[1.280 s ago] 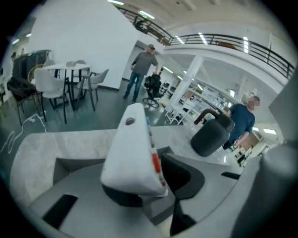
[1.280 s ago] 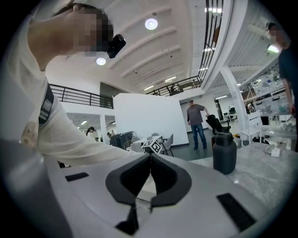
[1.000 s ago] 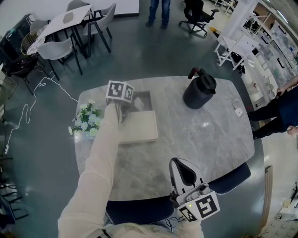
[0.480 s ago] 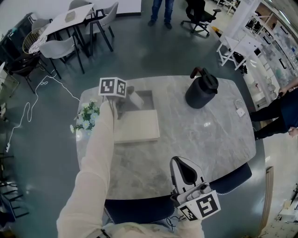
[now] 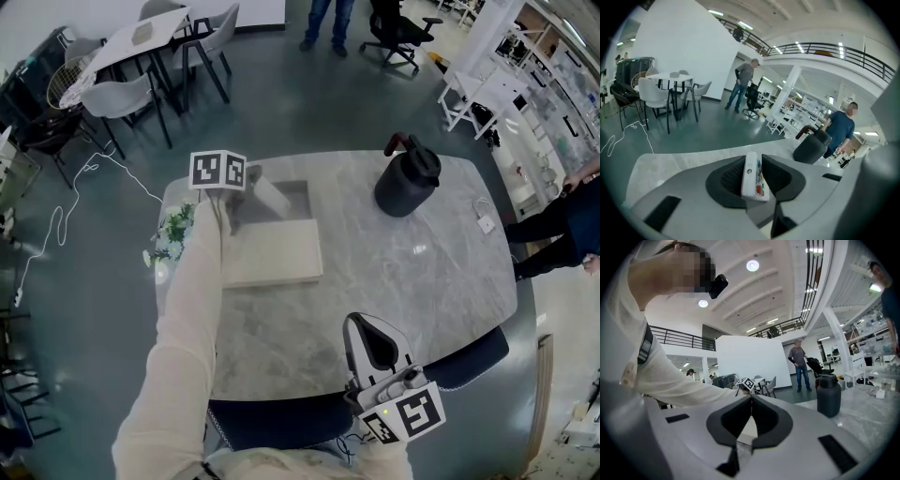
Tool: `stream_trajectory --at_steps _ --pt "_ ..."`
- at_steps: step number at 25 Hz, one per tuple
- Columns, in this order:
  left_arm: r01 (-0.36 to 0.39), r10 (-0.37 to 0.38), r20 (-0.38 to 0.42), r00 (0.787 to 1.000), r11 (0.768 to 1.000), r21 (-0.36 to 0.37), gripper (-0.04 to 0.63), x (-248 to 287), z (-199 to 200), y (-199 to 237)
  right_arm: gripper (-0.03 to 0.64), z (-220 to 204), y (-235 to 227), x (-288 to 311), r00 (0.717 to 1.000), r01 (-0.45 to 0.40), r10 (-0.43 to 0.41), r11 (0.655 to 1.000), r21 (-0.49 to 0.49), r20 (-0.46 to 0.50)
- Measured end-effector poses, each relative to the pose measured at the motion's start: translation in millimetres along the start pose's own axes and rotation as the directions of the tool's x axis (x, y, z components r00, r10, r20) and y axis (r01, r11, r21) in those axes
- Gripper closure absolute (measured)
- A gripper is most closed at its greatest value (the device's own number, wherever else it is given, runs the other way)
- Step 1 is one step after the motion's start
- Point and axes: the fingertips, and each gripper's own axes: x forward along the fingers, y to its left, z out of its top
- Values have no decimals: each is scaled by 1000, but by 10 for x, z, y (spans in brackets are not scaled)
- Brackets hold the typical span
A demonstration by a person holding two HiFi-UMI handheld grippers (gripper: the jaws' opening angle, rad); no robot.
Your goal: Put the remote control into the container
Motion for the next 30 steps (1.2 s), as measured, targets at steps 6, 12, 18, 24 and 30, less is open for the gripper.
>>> stream_trajectory --at_steps 6,12,18,24,30 --pt "7 -4 24 1000 994 -108 503 -3 8 -25 600 10 17 8 1000 -9 9 1000 4 3" --pt "64 -40 87 995 956 -286 506 173 -147 -141 600 6 18 12 1000 -13 13 1000 -3 -3" --pt "8 -8 -75 997 1000 0 488 164 -190 -142 600 -8 -19 10 1000 -7 7 1000 6 0" --pt "27 -17 -131 991 997 75 479 126 -226 -140 600 -9 27 49 1000 -27 27 1000 5 -1" --pt "154 -104 -197 975 953 262 474 33 -272 -268 600 -22 -1 51 1000 -22 22 1000 14 -1"
